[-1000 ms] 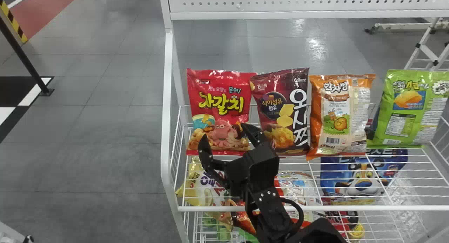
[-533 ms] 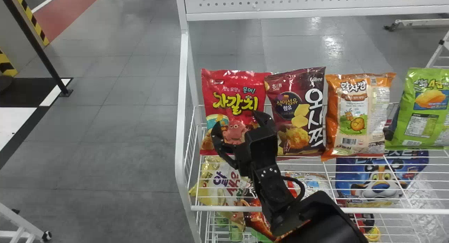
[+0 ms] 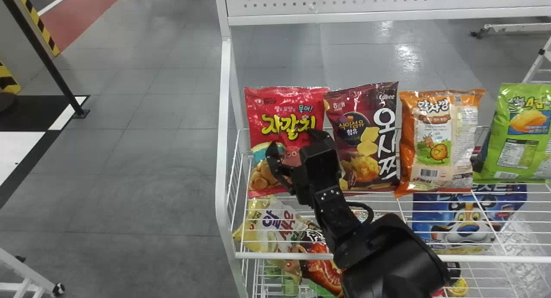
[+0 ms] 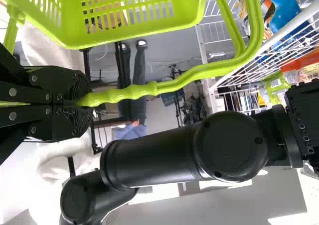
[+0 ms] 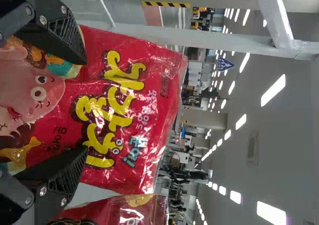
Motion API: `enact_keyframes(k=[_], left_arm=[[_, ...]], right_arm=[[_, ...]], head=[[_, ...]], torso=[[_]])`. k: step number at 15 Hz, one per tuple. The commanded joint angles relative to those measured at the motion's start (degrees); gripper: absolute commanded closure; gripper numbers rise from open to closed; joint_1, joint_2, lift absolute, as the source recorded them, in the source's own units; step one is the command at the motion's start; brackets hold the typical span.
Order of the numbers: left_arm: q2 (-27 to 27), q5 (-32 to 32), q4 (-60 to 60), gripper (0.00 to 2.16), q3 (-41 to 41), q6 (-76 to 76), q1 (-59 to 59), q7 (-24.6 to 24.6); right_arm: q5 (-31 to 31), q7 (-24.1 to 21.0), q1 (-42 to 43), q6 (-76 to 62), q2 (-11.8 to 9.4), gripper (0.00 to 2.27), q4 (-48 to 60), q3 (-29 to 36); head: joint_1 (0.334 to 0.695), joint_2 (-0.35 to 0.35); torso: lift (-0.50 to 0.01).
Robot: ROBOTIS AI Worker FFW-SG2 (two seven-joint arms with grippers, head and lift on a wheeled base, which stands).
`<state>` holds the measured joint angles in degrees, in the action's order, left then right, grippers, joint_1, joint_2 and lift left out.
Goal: Hold basket handle with left hand then pick Jagalchi snack with right hand and place into basket
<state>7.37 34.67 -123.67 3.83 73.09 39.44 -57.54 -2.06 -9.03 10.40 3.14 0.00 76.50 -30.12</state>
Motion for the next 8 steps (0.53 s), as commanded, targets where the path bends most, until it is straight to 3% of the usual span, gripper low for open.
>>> enact_keyframes(k=[1, 8], left_arm=[[0.01, 0.40, 0.44, 1.23, 0.21, -0.01, -0.51, 0.06], [-0.43, 0.40, 0.62, 1.23, -0.31, 0.17, -1.39, 1.03]], right_arm=[[1.01, 0.07, 0.50, 3.15, 0.05, 2.00, -0.04, -0.20], [1.53, 2.44, -3.37, 5.96, 0.05, 2.11, 7.96, -0.73]], head=[[0.695, 0.075], [0.695, 0.095]], torso=[[-0.010], [-0.010]])
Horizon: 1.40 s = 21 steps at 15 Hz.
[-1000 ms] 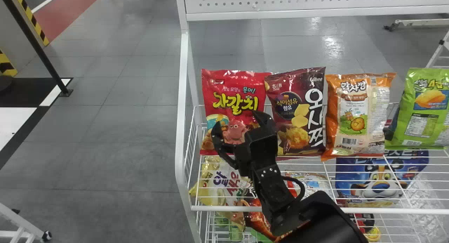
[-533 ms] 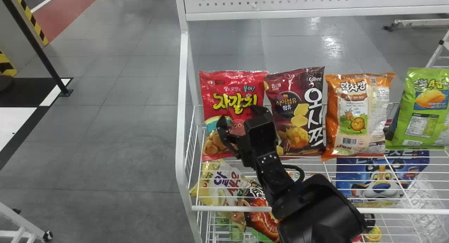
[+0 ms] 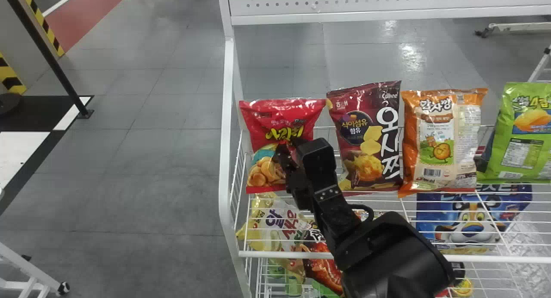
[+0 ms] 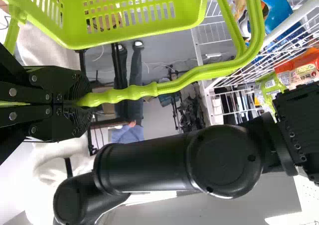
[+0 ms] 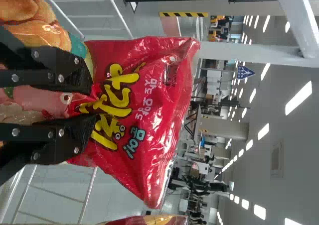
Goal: Hold basket handle with left hand then pick Jagalchi snack with right hand and place into basket
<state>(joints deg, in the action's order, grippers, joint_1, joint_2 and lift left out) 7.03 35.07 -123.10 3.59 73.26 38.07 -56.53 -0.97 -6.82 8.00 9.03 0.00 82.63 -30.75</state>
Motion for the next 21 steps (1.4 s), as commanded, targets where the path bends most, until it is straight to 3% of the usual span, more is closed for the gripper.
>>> enact_keyframes(k=[1, 4, 7, 10, 13, 18, 21], left_arm=[[-0.17, -0.01, 0.05, 1.23, -0.16, 0.00, -0.02, 0.10], [-0.17, -0.09, -0.03, 1.23, -0.69, 0.00, -0.10, 0.28], [-0.17, -0.36, -0.21, 1.23, -1.31, 0.00, -0.19, 0.63], [0.01, -0.62, -0.30, 1.23, -2.01, -0.18, -0.45, 1.07], [0.01, -0.80, -0.47, 1.23, -2.62, -0.18, -0.37, 1.25], [0.18, -0.89, -0.74, 1.23, -3.15, -0.18, -0.02, 1.33], [-0.08, -1.24, -0.65, 1.23, -3.50, -0.18, -0.10, 1.51]], right_arm=[[0.53, 0.31, -1.76, 0.42, 0.05, 2.11, 3.24, -0.28], [1.41, 0.49, -5.72, 3.94, -0.62, 2.11, 10.71, -0.72], [3.08, 0.49, -11.78, 9.39, -4.75, 2.11, 21.87, -1.16], [3.26, 0.40, -19.34, 12.73, -10.37, 2.11, 34.97, -0.54], [0.36, -1.18, -25.05, 15.01, -14.59, 2.11, 43.41, 0.60], [-0.35, -2.41, -35.69, 19.23, -19.69, 2.11, 54.57, 6.67], [-2.11, -2.23, -41.31, 33.12, -21.27, 2.11, 63.27, 9.74]], head=[[0.695, 0.099], [0.695, 0.114], [0.695, 0.119], [0.695, 0.092], [0.695, 0.054], [0.695, -0.075], [0.695, -0.181]], torso=[[-0.010], [-0.010], [-0.010], [-0.010], [-0.010], [-0.010], [-0.010]])
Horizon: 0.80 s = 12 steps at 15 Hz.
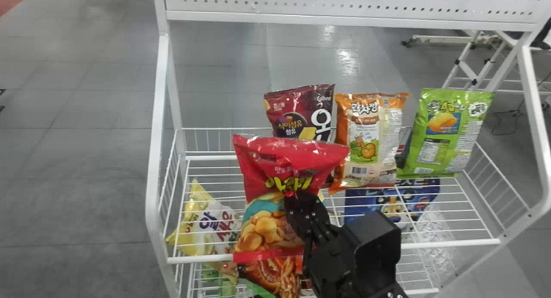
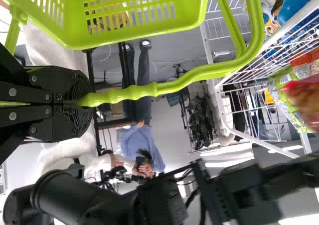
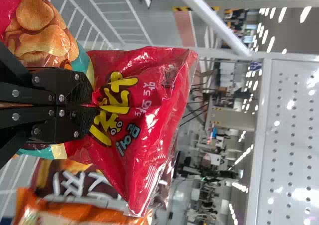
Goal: Hold basket handle with left hand then pick Jagalchi snack with right hand and place into basket
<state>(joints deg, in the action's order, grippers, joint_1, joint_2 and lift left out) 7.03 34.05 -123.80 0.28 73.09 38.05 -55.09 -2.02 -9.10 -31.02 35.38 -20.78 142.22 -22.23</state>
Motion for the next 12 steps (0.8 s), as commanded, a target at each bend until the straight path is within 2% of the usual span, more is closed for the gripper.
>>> enact_keyframes(k=[1, 3, 5, 7, 12], left_arm=[[-0.18, -0.21, 0.05, 1.23, -0.37, 0.00, -0.08, 0.07], [-0.26, -0.21, 0.23, 1.23, -0.37, -0.35, -0.08, 0.16], [-0.26, -0.30, 0.49, 1.23, -0.37, -0.88, -0.08, 0.51], [-0.35, -0.30, 0.58, 1.23, -0.37, -1.41, -0.08, 0.60], [-0.70, -0.21, 0.49, 1.23, -0.28, -1.76, -0.43, 0.95]], right_arm=[[-1.67, 0.14, -2.99, 10.11, -0.76, 2.11, 4.91, 1.84], [-2.64, 0.40, -3.16, 21.00, -1.55, 2.11, 7.72, 2.37], [-2.73, 3.04, -3.16, 35.24, -1.55, 2.11, 11.15, 2.98], [-2.81, 5.15, -3.25, 44.73, -1.81, 2.11, 12.99, 3.42], [-2.11, 8.31, -4.31, 54.40, -3.30, 2.11, 14.31, 2.63]], head=[[0.695, -0.205], [0.695, -0.291], [0.695, -0.346], [0.695, -0.350], [0.695, -0.350]], torso=[[-0.010], [-0.010], [-0.010], [-0.010], [-0.010]])
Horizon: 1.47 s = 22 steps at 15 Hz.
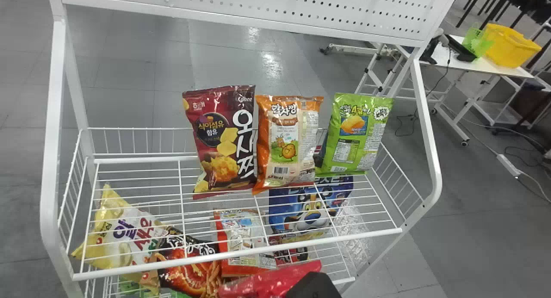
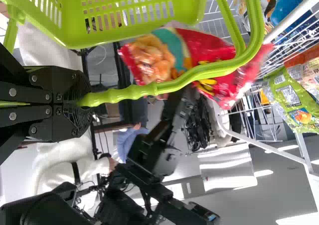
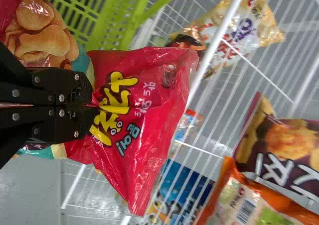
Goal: Hold basket handle with left hand then pick Jagalchi snack with right hand and place into basket
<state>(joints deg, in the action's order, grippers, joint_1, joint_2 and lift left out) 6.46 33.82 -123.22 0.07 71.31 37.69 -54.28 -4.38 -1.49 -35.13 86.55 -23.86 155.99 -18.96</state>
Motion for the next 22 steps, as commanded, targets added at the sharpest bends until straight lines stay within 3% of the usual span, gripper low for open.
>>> enact_keyframes(k=[1, 7, 15, 16, 17, 19, 20, 22], left_arm=[[-0.13, 0.01, 0.00, 1.23, -0.07, -0.15, -0.16, 0.14], [-0.13, 0.01, -0.09, 1.23, -0.34, 0.02, -0.34, 0.32], [-0.04, -0.07, -0.17, 1.23, -0.60, 0.02, -0.43, 0.14], [-0.04, -0.07, -0.26, 1.23, -0.60, 0.02, -0.43, 0.14], [-0.04, -0.07, -0.26, 1.23, -0.60, 0.02, -0.43, 0.05], [0.14, -0.07, -0.26, 1.23, -0.60, 0.02, -0.43, -0.12], [0.14, -0.07, -0.26, 1.23, -0.60, 0.02, -0.43, -0.12], [0.22, -0.07, -0.44, 1.23, -0.60, 0.02, -0.43, -0.12]], right_arm=[[0.34, 1.22, -0.20, 3.53, -0.22, 2.11, 0.54, -1.60], [0.25, 1.22, 1.73, 3.53, -0.31, 2.11, -1.65, -8.46], [-0.02, 1.22, 6.65, -2.74, 1.80, 2.08, -16.68, -15.84], [-0.10, 1.22, 7.18, -5.56, 2.33, 1.93, -18.70, -16.19], [0.07, 1.22, 7.88, -6.43, 2.94, 1.56, -20.37, -16.19], [0.25, 1.22, 8.41, -9.95, 3.56, 0.37, -22.66, -15.93], [0.25, 1.22, 8.41, -9.77, 3.65, 0.00, -22.92, -15.58], [-0.10, 2.28, 7.88, -9.42, 3.21, 0.00, -21.78, -14.17]], head=[[0.695, -0.350], [0.695, -0.350], [0.695, -0.350], [0.695, -0.350], [0.695, -0.350], [0.695, -0.350], [0.695, -0.350], [0.695, -0.350]], torso=[[-0.010], [-0.010], [-0.010], [-0.010], [-0.010], [-0.010], [-0.010], [-0.010]])
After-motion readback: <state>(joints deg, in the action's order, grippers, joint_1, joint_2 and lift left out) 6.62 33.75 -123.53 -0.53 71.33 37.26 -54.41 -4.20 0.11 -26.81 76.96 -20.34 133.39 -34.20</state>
